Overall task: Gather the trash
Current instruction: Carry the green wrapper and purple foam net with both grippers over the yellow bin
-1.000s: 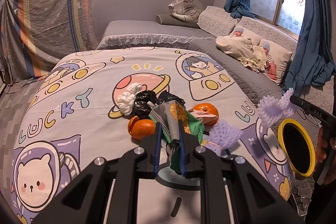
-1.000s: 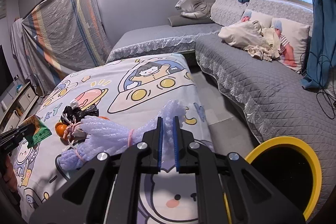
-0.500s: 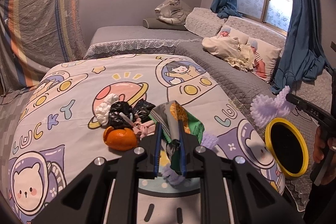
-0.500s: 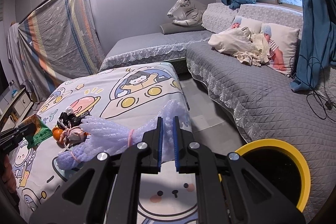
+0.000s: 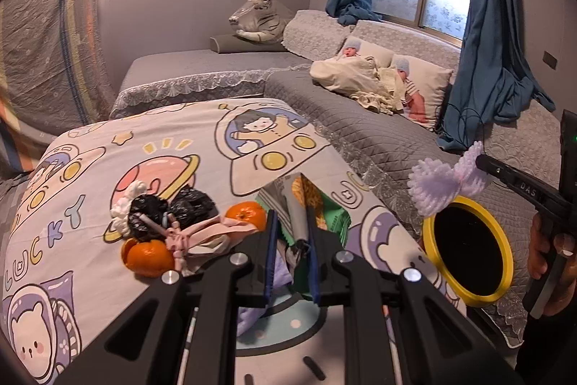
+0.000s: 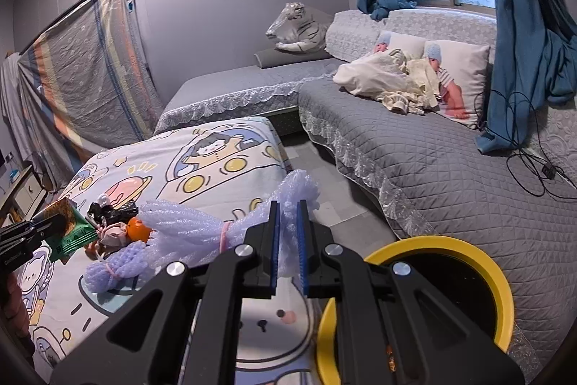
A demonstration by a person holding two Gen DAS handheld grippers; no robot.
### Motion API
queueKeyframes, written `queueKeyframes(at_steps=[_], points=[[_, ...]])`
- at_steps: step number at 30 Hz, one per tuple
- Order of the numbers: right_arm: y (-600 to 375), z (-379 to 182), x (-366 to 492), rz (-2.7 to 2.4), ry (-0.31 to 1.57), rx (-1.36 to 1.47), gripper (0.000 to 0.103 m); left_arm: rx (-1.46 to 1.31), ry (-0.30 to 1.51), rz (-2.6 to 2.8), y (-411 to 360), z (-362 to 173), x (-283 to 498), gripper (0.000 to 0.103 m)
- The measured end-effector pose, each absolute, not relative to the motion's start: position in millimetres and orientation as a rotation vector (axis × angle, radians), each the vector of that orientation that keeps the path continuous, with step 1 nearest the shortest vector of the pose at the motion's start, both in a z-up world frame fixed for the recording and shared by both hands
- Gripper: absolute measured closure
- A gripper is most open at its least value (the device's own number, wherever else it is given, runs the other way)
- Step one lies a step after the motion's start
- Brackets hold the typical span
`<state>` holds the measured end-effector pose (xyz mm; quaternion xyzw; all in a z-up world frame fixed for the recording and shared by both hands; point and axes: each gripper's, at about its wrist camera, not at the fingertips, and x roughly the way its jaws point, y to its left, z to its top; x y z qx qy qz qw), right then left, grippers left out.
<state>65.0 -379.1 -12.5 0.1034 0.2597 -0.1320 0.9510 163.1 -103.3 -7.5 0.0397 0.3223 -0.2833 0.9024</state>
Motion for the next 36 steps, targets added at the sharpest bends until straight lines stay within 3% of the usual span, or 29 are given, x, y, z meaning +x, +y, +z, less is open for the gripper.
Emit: queueKeyframes(at_steps=[36], points=[[-486.3, -32.9, -17.0, -0.556, 0.515, 0.31, 0.095, 0.255, 0.655, -0.919, -267.3, -9.6, 118.8, 0.09]])
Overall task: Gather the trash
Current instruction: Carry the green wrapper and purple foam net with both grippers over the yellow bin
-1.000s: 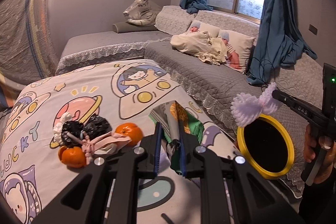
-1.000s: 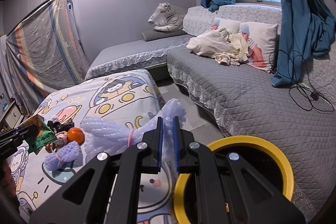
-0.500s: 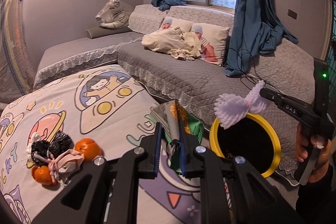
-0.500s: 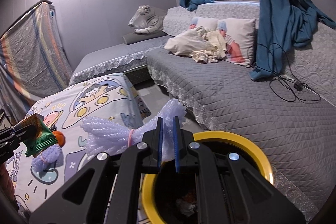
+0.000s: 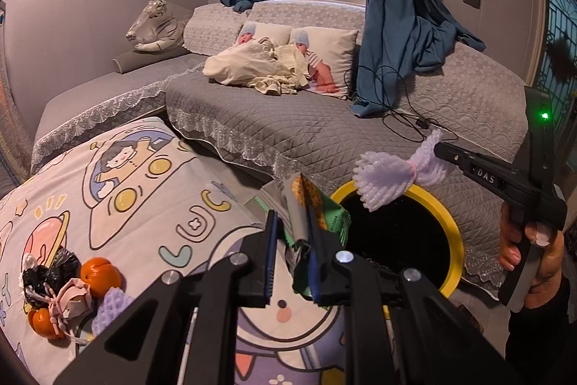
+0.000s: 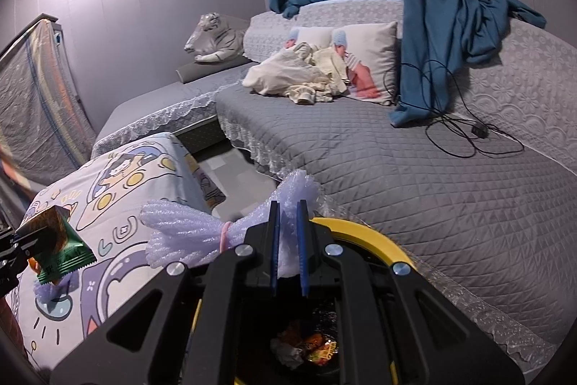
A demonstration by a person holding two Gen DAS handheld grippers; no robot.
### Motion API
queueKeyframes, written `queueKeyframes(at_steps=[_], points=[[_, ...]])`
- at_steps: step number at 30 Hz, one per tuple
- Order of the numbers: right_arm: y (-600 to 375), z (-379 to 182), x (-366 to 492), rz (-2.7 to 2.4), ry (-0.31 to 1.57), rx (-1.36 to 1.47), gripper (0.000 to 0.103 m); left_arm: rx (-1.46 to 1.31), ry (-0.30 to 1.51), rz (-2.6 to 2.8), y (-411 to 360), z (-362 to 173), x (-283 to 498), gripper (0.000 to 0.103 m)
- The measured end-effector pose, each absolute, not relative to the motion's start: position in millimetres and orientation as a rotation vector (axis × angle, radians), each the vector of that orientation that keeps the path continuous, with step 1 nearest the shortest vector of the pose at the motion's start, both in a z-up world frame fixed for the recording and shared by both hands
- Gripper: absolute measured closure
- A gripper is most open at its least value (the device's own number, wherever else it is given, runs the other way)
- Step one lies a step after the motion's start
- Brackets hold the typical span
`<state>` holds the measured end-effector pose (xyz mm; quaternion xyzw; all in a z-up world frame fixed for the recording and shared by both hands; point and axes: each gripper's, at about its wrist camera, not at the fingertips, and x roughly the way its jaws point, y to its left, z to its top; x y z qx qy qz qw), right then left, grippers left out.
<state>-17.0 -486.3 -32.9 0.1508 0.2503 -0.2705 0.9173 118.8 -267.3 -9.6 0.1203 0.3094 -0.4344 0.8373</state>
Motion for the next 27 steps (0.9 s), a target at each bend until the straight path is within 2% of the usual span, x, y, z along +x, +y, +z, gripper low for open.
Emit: queueKeyframes(at_steps=[27], points=[[-520.8, -55.4, -38.2, -0.694, 0.545, 0.331, 0.095, 0.376, 0.7, -1.091, -354.6, -40.3, 82.2, 0.09]])
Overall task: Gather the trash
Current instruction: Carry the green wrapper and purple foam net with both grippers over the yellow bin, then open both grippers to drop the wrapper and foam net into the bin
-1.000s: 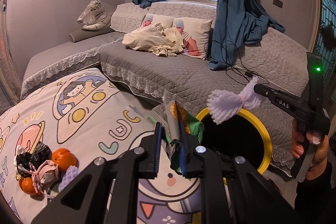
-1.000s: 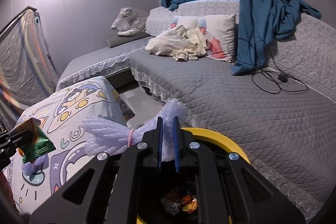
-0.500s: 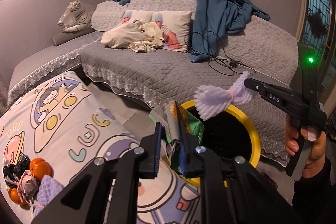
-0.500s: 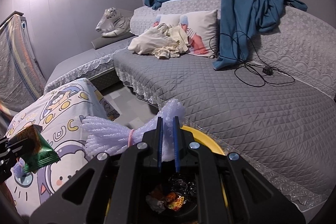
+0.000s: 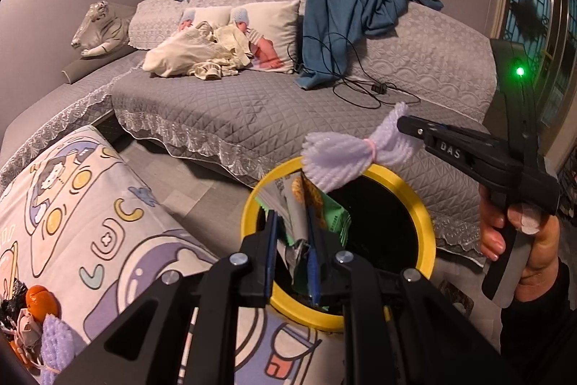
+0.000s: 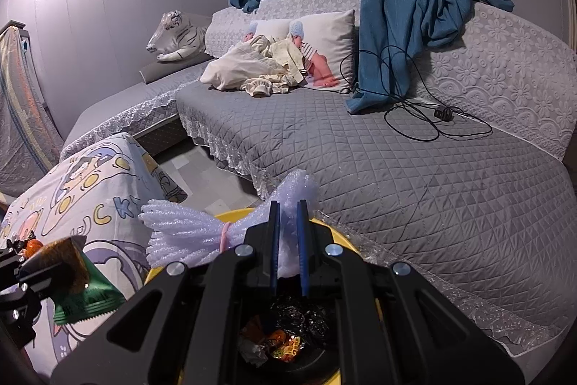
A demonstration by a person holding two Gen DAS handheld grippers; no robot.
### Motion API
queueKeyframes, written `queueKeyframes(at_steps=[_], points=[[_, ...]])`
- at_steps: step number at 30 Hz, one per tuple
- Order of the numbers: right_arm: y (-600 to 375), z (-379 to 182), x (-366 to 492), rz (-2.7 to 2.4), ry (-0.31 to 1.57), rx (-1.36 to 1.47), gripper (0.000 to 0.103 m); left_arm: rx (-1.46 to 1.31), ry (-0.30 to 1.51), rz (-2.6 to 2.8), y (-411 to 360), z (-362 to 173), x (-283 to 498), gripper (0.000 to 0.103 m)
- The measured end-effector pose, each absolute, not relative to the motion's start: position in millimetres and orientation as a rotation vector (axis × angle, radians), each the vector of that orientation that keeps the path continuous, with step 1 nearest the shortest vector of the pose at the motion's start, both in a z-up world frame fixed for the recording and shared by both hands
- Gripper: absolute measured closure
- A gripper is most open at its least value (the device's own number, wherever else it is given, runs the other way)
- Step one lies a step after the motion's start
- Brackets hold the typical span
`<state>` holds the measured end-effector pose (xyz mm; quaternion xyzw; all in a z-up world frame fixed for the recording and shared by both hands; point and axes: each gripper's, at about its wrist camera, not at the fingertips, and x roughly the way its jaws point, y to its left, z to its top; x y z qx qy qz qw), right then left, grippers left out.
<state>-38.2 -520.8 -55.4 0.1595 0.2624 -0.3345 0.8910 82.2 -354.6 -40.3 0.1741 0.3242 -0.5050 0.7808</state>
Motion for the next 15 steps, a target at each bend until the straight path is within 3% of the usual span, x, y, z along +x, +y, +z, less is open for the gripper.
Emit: queueKeyframes(at_steps=[15], points=[[-527.1, -69.3, -27.1, -0.699, 0.595, 0.348, 0.095, 0.422, 0.745, -1.138, -388.8, -63.0, 70.9, 0.09]])
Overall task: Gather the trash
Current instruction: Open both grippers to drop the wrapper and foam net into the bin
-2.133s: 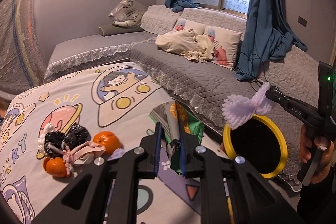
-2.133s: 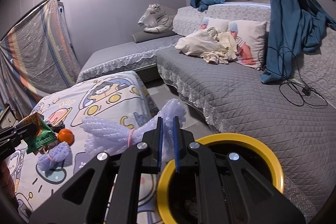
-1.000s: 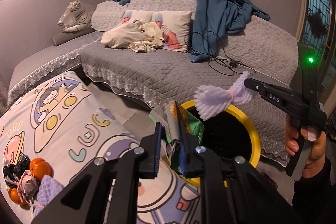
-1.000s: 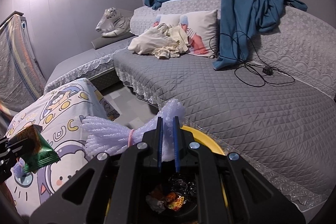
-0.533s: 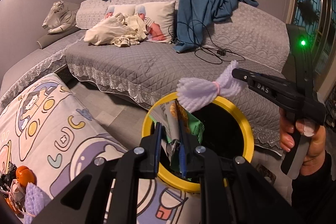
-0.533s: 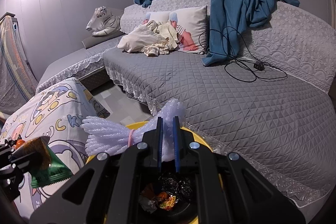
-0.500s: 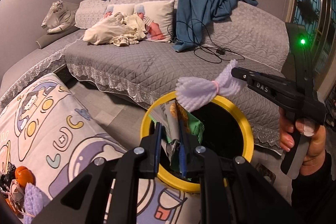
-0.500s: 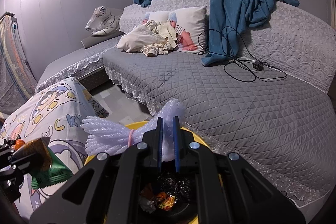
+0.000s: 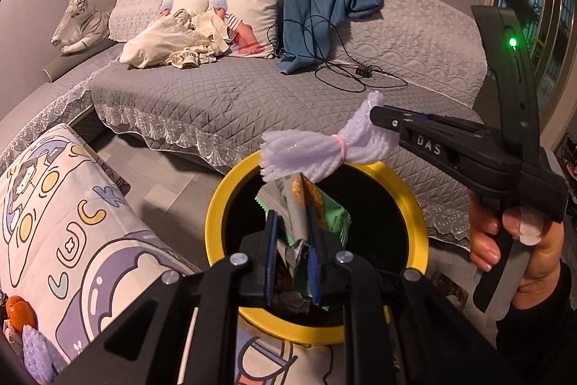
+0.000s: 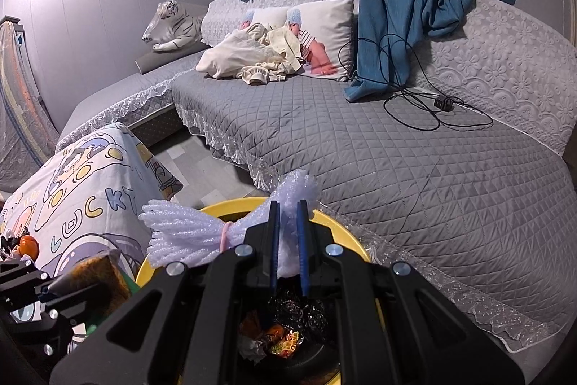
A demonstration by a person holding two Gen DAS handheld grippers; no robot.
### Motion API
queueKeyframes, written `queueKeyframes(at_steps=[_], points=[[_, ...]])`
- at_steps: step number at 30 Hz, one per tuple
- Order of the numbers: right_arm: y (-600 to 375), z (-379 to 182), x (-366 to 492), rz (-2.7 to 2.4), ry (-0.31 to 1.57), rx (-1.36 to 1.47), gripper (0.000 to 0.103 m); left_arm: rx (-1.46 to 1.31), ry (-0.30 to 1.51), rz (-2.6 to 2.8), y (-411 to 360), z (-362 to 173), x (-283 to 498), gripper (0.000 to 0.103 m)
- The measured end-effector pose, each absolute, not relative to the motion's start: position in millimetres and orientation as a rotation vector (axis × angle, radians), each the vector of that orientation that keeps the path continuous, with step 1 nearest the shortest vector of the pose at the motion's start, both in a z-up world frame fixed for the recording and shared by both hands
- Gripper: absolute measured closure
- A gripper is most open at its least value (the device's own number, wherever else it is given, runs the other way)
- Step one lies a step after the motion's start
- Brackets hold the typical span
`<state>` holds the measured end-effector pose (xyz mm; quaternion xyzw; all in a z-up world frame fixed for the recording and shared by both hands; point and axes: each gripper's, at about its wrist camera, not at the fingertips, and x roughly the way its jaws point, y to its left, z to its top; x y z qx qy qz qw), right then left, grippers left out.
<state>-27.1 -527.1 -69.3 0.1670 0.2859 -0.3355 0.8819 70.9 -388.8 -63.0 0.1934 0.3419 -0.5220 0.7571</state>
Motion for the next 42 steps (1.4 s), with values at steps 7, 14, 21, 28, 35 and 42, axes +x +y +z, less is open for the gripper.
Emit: queueKeyframes(at_steps=[7, 14, 21, 28, 35, 42], points=[[-535.3, -76.9, -23.2, -0.686, 0.623, 0.388, 0.094, 0.446, 0.778, -1.14, -399.4, -73.1, 70.1, 0.089], [-536.5, -78.0, -24.9, -0.677, 0.634, 0.411, 0.093, 0.442, 0.803, -1.149, -401.5, -81.2, 72.4, 0.088], [-537.3, -77.9, -25.2, -0.68, 0.639, 0.416, 0.091, 0.444, 0.806, -1.135, -401.8, -85.1, 73.7, 0.081], [-542.5, -79.2, -30.5, -0.703, 0.643, 0.435, 0.066, 0.412, 0.833, -1.125, -397.8, -86.0, 81.5, 0.063], [-545.1, -74.7, -35.8, -0.704, 0.627, 0.459, 0.061, 0.374, 0.834, -1.123, -391.7, -81.6, 88.6, 0.042], [-538.7, -60.0, -38.7, -0.698, 0.594, 0.441, 0.061, 0.317, 0.816, -1.072, -368.9, -70.4, 109.4, 0.042]])
